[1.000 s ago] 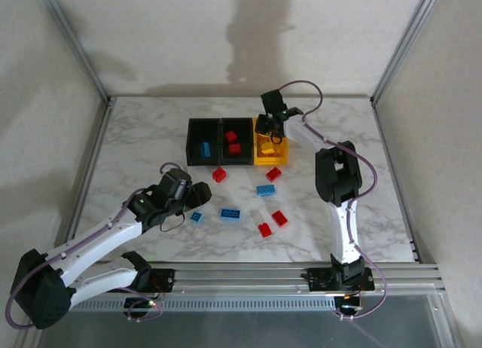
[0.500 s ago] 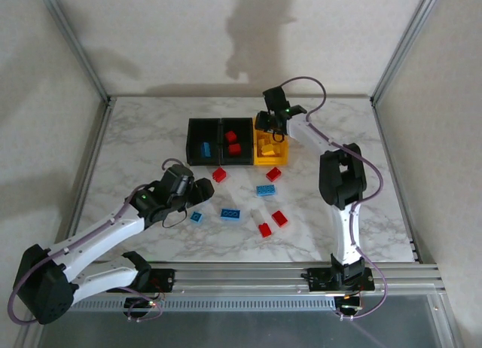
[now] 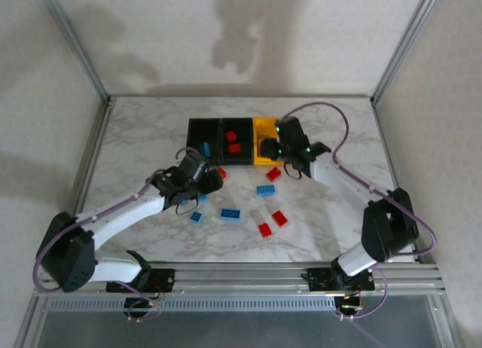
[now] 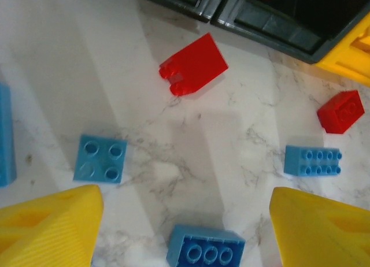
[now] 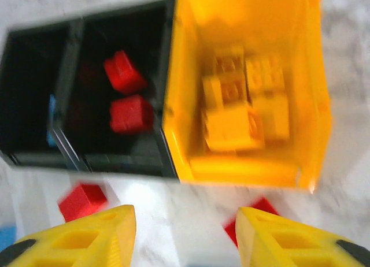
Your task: Sort the legos into containers by color
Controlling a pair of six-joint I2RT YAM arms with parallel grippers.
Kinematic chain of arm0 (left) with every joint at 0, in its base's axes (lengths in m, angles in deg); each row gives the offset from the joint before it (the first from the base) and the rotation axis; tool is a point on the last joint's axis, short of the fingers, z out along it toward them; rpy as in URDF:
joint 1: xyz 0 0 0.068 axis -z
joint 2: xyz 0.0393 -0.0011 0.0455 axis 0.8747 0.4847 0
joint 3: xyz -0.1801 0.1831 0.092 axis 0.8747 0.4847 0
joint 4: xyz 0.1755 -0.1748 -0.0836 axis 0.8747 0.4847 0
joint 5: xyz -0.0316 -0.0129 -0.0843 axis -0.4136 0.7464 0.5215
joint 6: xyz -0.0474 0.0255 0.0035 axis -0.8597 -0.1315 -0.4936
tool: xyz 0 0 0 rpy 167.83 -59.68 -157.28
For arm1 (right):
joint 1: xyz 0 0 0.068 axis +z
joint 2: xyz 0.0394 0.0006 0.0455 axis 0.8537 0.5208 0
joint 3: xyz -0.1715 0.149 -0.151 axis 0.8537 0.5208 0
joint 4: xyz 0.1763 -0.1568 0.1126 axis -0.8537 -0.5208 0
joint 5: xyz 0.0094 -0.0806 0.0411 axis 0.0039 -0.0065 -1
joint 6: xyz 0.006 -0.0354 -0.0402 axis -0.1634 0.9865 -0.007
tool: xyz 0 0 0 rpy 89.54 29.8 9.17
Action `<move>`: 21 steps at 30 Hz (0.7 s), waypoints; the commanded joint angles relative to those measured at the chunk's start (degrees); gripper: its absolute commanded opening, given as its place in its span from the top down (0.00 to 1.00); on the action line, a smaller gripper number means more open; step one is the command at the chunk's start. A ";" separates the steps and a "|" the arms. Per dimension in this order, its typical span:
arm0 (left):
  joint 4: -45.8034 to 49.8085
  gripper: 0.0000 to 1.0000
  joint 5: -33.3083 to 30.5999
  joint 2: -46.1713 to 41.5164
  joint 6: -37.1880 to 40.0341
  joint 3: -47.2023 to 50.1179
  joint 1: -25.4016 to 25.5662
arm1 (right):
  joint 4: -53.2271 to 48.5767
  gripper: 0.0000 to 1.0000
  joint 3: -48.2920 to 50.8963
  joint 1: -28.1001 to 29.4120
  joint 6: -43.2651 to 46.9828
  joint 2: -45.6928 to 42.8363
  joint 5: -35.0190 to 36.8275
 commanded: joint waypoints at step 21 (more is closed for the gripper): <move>-2.31 0.14 -9.80 29.99 17.10 -19.32 0.42 | -0.76 0.51 25.86 3.01 -6.73 -32.46 1.08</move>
